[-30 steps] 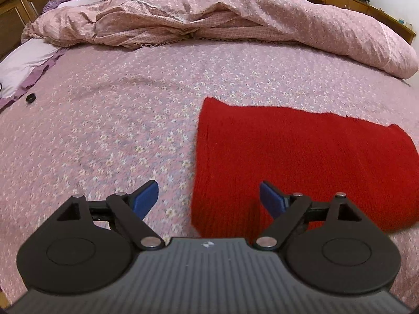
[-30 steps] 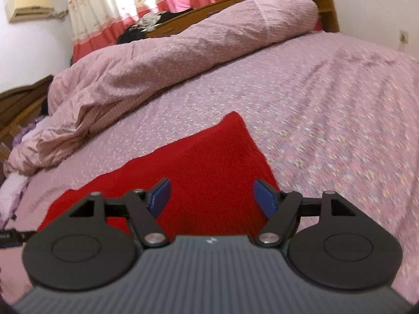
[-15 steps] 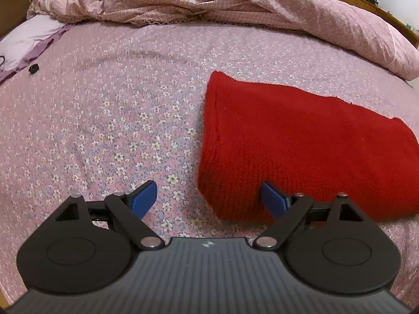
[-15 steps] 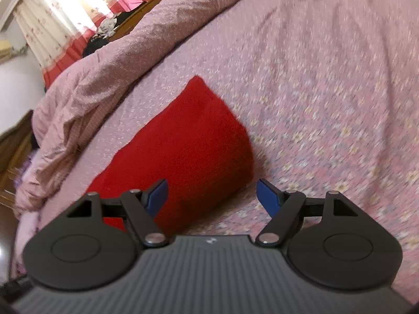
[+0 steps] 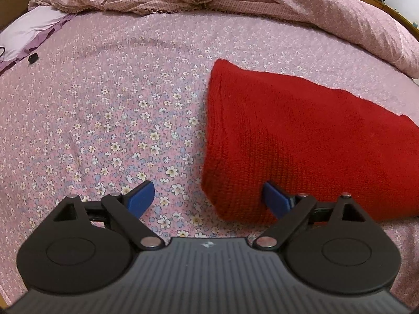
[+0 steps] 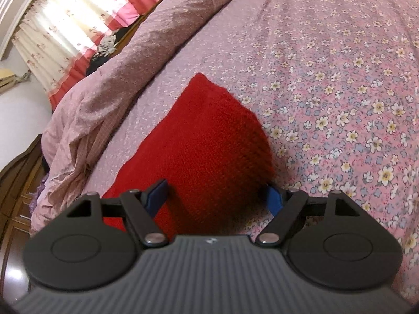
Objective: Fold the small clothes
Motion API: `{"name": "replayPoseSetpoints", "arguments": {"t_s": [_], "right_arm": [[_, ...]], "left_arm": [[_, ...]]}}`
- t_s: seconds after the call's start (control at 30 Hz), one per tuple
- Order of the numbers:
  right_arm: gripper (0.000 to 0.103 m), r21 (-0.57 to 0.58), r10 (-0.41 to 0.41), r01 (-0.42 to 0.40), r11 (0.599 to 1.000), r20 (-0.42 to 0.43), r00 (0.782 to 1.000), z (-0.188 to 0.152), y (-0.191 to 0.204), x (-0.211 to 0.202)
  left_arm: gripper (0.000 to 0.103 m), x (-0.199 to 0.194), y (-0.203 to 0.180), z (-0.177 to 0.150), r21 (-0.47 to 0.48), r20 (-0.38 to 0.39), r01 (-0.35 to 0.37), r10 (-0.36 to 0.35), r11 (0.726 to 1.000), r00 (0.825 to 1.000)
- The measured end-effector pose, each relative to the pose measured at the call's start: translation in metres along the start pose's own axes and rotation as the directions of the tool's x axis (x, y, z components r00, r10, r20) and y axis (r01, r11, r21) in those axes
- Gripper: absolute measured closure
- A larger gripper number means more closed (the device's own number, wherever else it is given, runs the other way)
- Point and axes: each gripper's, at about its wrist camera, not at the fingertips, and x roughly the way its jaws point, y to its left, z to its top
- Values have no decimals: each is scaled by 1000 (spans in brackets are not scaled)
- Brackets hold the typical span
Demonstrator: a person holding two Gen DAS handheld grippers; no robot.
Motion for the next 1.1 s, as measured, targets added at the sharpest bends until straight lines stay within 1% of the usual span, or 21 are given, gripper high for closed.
{"name": "replayPoseSetpoints", "arguments": {"t_s": [0.17, 0.4, 0.53, 0.57, 0.6, 0.63, 0.73, 0.8, 0.87, 0.97, 1.1], "right_arm": [[25, 27, 14, -14, 1000, -5, 1000, 4, -3, 4], [25, 168, 37, -36, 985, -2, 999, 11, -15, 0], [26, 147, 34, -35, 988, 11, 999, 10, -13, 1], [29, 144, 33, -35, 989, 17, 999, 9, -13, 2], [34, 140, 25, -28, 990, 22, 999, 8, -11, 3], [35, 140, 20, -23, 990, 27, 999, 8, -12, 3], [46, 152, 14, -20, 988, 36, 999, 7, -15, 4], [62, 155, 10, -16, 988, 39, 999, 4, -19, 3], [67, 152, 11, -16, 988, 35, 999, 3, -25, 2], [70, 147, 20, -24, 989, 34, 999, 2, -26, 1], [70, 171, 47, -51, 984, 26, 999, 2, -32, 1]], "left_arm": [[10, 2, -2, 0, 6, -5, -3, 3, 1000, 1000], [9, 3, -2, 0, 6, -10, -5, 5, 1000, 1000], [9, 4, -2, 1, 8, -15, -6, 6, 1000, 1000], [9, 4, -2, 1, 9, -16, -6, 6, 1000, 1000], [9, 4, -1, 1, 9, -16, -6, 6, 1000, 1000], [9, 4, -1, 1, 9, -16, -6, 6, 1000, 1000], [8, 5, -2, 2, 7, -17, -6, 6, 1000, 1000], [8, 5, -2, 1, 7, -18, -6, 7, 1000, 1000], [8, 5, -3, 1, 8, -19, -8, 8, 1000, 1000], [8, 5, -2, 2, 9, -20, -9, 9, 1000, 1000], [8, 5, -2, 2, 8, -21, -10, 10, 1000, 1000]]}}
